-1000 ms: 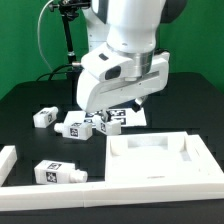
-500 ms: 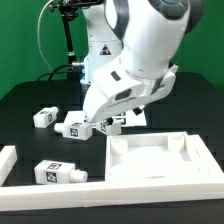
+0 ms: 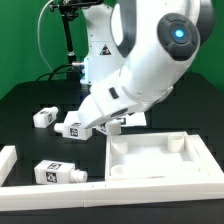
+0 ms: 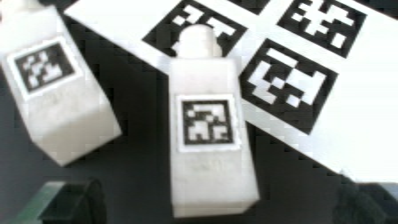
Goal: Assemble one leg
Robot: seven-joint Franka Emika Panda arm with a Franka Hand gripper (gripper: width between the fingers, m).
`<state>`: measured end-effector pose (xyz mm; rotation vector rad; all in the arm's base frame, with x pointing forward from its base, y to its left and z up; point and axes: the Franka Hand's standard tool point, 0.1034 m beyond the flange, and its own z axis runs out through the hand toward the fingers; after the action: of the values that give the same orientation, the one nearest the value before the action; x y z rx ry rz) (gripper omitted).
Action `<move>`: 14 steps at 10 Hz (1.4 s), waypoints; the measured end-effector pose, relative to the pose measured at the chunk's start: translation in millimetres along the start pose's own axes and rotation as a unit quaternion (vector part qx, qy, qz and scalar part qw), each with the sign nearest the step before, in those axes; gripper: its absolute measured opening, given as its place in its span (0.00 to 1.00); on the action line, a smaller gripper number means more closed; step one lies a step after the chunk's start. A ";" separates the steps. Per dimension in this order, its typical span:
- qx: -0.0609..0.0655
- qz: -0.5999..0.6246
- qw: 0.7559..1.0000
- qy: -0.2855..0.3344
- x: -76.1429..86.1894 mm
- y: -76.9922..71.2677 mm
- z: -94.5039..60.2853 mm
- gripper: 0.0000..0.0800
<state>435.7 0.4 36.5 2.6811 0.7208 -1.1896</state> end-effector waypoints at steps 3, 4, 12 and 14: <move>-0.003 -0.004 1.000 0.000 1.0 -1.3 0.0 0.81; -0.005 -0.004 1.000 -0.001 1.2 -0.1 1.6 0.81; -0.032 0.031 0.998 -0.040 10.5 -3.7 34.8 0.78; -0.032 0.031 0.998 -0.040 10.5 -3.8 35.1 0.55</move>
Offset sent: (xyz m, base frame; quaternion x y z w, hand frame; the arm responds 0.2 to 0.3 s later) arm 0.0000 0.0000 0.0000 0.0000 0.0000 0.0000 1.0000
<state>416.5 -2.7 5.2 2.5684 0.6464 -1.2303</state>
